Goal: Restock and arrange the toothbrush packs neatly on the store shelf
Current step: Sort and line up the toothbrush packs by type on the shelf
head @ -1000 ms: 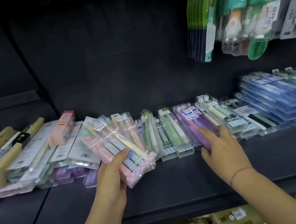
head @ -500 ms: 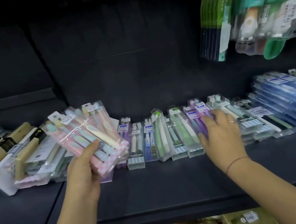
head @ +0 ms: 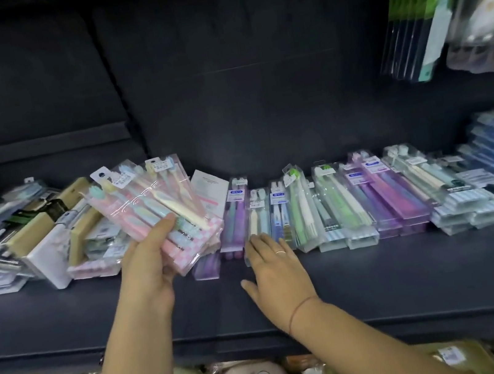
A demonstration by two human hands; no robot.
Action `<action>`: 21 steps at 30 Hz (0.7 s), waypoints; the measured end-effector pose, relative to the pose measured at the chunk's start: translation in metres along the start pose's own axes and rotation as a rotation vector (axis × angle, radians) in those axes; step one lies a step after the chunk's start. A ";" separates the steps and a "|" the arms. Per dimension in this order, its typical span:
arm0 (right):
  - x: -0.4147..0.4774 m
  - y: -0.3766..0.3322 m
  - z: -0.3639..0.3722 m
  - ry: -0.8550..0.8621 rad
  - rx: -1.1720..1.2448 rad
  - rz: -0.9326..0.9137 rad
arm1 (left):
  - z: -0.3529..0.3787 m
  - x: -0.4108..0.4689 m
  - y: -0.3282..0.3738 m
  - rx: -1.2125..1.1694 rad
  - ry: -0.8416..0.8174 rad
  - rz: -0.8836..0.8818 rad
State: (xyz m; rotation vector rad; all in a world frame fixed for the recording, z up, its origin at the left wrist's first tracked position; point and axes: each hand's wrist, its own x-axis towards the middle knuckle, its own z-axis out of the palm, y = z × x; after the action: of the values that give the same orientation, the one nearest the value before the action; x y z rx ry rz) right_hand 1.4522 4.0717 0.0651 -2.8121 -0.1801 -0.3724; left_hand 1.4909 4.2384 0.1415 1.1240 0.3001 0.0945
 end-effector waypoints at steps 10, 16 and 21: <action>-0.088 0.001 -0.019 0.272 0.111 0.055 | 0.009 -0.004 -0.005 0.033 -0.016 -0.014; -0.081 0.014 -0.032 0.205 0.116 0.377 | 0.015 -0.009 -0.013 0.079 -0.025 -0.024; -0.098 0.035 -0.050 0.314 0.271 0.377 | 0.019 -0.010 -0.016 0.089 -0.037 -0.016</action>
State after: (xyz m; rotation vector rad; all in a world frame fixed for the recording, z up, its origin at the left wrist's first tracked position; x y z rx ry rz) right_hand 1.3520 4.0144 0.0751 -2.4105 0.3370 -0.6344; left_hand 1.4859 4.2125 0.1365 1.2106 0.2822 0.0468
